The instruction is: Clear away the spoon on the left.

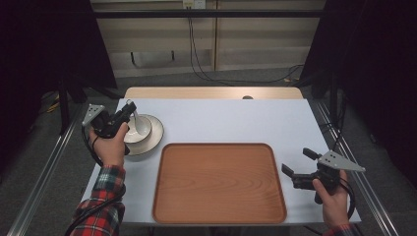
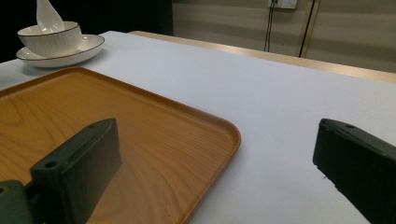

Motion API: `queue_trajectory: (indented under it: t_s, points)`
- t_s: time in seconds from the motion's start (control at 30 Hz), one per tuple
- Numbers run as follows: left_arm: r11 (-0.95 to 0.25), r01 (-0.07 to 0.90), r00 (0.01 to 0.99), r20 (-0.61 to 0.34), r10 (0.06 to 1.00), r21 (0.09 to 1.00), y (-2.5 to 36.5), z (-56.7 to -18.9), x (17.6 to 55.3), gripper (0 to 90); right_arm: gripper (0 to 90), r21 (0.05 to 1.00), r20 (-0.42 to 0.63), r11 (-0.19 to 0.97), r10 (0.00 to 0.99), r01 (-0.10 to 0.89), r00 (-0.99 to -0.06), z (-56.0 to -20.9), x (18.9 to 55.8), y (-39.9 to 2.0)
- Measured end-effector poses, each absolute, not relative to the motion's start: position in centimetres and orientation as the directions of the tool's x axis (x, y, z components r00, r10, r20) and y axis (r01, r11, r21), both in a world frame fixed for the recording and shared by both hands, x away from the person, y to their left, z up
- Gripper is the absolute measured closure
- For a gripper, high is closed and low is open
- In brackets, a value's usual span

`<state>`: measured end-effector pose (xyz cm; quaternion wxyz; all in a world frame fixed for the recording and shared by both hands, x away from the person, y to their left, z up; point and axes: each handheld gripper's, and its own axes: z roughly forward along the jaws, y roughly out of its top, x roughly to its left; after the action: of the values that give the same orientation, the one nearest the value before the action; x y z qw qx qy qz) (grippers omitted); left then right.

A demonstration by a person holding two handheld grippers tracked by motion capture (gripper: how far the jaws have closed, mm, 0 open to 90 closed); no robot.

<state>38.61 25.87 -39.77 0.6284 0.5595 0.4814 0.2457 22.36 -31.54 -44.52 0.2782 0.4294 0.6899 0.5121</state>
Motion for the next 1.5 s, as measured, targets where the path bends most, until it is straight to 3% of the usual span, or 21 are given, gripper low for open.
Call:
queue_trajectory:
  t_s: [0.63, 1.5]
  points:
    - [0.257, 0.258, 0.51, -0.357, 0.783, 0.931, 24.4, -37.1, 37.6, 85.5, 0.5, 0.945, 0.057, 0.11, 0.873, 0.309, -0.484, -44.5, 22.4, -31.4]
    - [0.217, 0.326, 0.622, -0.381, 0.684, 0.92, 21.3, -37.0, 36.0, 85.7, 0.6, 0.944, 0.047, 0.123, 0.869, 0.307, -0.493, -44.6, 22.4, -31.3]
